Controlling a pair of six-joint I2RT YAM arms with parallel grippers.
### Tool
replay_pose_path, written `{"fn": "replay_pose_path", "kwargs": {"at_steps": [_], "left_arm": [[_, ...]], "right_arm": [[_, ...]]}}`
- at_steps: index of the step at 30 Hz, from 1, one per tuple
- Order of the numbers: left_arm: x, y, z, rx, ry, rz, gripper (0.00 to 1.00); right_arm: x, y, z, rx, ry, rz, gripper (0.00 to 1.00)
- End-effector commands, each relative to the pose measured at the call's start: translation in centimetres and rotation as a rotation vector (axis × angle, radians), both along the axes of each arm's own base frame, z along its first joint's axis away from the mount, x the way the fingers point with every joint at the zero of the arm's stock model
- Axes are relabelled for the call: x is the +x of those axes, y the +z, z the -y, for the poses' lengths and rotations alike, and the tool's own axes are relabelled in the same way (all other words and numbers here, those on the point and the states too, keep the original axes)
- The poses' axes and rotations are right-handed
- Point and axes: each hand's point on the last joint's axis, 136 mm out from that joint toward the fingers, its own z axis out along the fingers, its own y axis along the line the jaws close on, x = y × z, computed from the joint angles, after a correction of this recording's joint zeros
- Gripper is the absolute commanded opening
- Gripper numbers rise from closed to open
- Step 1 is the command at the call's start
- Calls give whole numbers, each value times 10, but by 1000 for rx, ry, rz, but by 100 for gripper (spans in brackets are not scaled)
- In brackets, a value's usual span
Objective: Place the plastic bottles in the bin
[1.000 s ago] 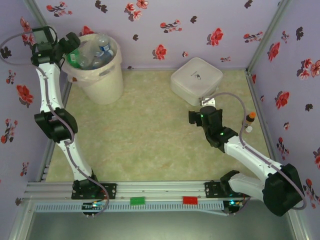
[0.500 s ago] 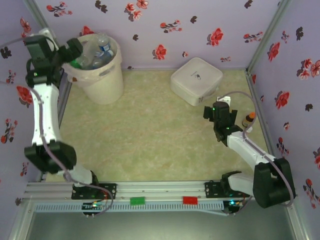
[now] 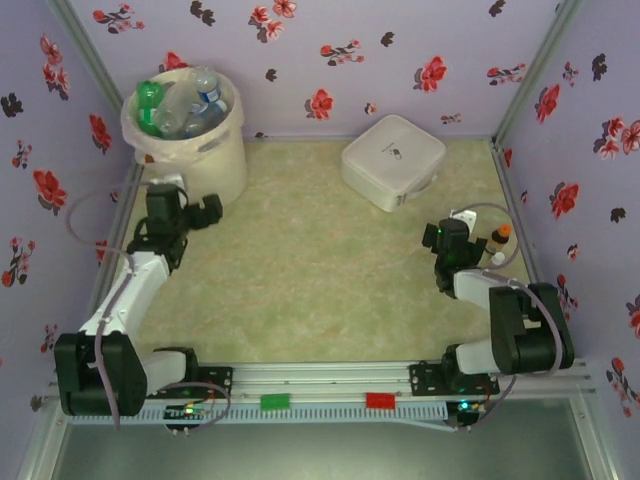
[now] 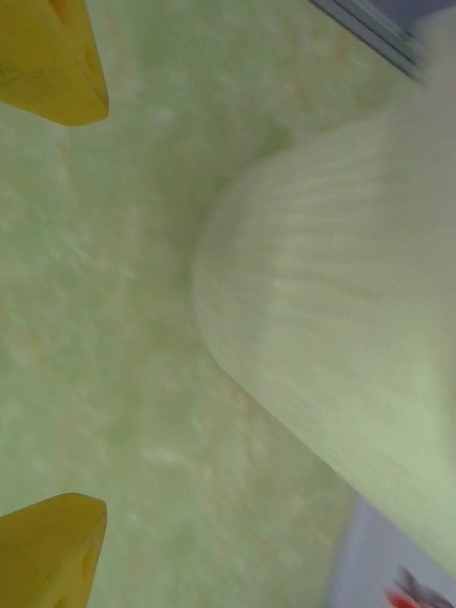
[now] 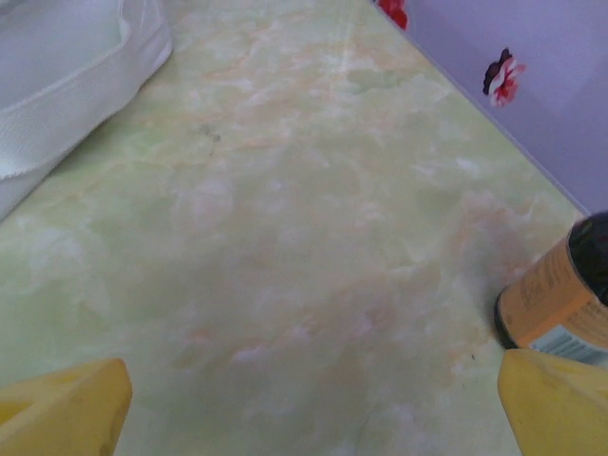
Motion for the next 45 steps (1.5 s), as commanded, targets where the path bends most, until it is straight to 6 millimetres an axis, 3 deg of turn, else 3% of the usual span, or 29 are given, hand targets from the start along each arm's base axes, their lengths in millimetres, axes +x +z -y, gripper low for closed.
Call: {"fn": "replay_pose_path", "kwargs": {"at_steps": [1,5,7,10,12,18,24,30,32,34,37,38,45], "left_arm": [[0,0,-32,153,128,91,100],[-6,-26,-41,182,171,89,100],[-7,-33,-40,199,162,98,100],[-3,-40,-36,223,131,152,100],[2,-39,-30,220,101,231,100],[9,-54,-20,265,21,234,100],[20,-67,12,230,-154,142,100],[21,-60,-6,320,-72,173,100],[13,-44,-27,345,49,297,100],[10,-49,-41,302,100,297,100],[0,-76,-41,307,105,338,100],[-1,-67,-39,322,111,396,100],[4,-72,-33,317,71,351,100]], "right_arm": [[21,30,4,-10,3,134,100],[25,22,3,-23,32,239,100],[30,11,-3,6,69,161,99],[26,8,9,23,26,203,99],[26,8,9,20,24,192,99],[25,9,9,11,24,203,99],[25,8,9,12,24,197,99],[25,9,9,13,23,200,99],[25,9,9,12,24,200,99],[25,9,9,12,23,199,99],[25,9,9,12,24,199,99],[25,9,9,11,23,199,99],[27,8,3,7,52,191,99]]}}
